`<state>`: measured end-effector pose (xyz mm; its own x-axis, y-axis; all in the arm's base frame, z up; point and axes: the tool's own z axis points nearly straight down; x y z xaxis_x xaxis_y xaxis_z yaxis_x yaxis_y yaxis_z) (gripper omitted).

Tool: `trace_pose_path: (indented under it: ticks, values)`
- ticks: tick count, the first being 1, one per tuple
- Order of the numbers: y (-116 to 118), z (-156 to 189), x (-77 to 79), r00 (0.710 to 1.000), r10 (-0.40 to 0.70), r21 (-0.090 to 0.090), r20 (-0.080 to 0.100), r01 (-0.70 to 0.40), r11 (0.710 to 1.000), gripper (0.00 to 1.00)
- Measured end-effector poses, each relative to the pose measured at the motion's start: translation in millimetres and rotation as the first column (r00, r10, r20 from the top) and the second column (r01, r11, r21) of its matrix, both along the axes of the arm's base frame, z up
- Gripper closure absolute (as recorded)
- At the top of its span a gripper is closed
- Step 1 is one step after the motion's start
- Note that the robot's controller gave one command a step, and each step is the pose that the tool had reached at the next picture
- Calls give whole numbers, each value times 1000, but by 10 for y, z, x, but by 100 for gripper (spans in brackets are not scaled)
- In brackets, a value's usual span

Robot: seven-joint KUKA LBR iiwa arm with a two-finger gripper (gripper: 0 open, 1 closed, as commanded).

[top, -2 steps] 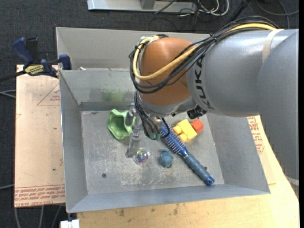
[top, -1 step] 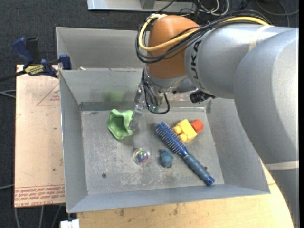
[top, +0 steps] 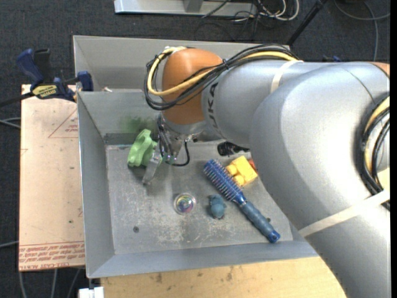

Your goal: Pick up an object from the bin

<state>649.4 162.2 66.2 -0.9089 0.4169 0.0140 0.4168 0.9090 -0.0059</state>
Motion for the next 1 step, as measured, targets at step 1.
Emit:
trace_pose_path:
  ticks: [1]
  values:
    - [-13,41,31,1000,-2,2,16,2,1000,100]
